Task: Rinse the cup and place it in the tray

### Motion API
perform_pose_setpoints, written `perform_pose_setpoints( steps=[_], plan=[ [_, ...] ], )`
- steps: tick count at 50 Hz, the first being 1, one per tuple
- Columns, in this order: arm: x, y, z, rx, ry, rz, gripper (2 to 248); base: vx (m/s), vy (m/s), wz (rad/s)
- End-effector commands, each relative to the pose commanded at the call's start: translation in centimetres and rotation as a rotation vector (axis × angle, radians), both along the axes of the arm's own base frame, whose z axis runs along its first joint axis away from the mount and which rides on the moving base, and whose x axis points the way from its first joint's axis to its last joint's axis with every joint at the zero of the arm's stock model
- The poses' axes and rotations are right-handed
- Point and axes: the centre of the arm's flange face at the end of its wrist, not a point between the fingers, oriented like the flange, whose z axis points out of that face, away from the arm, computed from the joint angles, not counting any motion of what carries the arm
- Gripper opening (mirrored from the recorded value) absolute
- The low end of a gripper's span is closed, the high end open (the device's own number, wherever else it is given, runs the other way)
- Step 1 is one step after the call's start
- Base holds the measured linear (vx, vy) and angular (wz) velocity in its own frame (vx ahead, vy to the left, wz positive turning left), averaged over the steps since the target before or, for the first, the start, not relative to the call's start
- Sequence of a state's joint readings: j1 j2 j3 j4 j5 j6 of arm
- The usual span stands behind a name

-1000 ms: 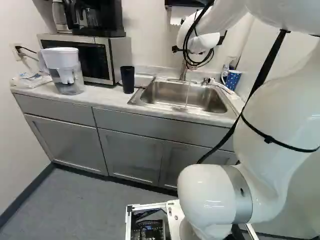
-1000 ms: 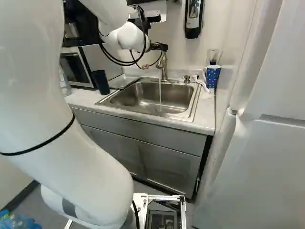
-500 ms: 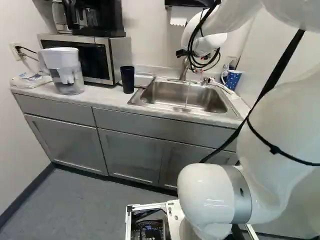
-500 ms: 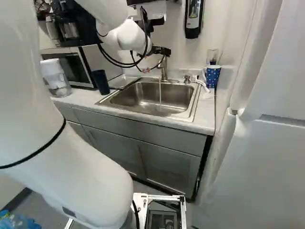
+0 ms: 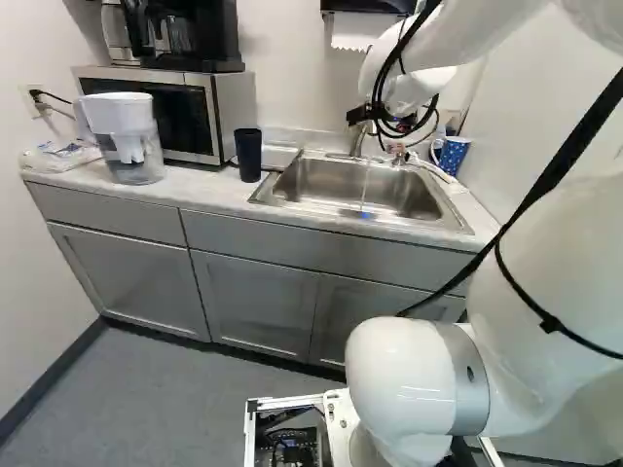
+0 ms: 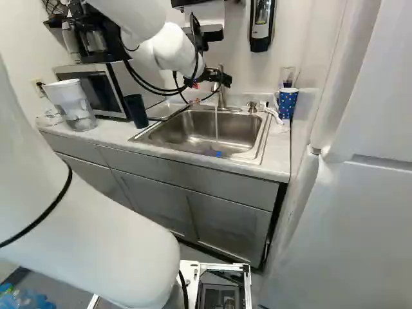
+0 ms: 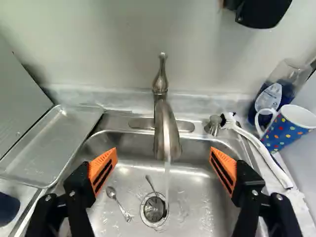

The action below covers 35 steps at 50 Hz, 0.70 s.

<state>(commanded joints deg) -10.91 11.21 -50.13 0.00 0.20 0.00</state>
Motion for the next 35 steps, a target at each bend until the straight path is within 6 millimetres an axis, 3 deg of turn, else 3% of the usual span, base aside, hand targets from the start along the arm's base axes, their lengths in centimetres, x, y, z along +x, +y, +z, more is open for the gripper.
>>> perform_pose_setpoints(
  steps=[15,35],
  plan=[
    [-2.0,0.2,-0.8,0.016,0.082,-0.005,247,0.000,0.000,0.000],
    [-2.9,0.3,-1.6,0.036,0.186,-0.006,247,0.000,0.000,0.000]
  ],
)
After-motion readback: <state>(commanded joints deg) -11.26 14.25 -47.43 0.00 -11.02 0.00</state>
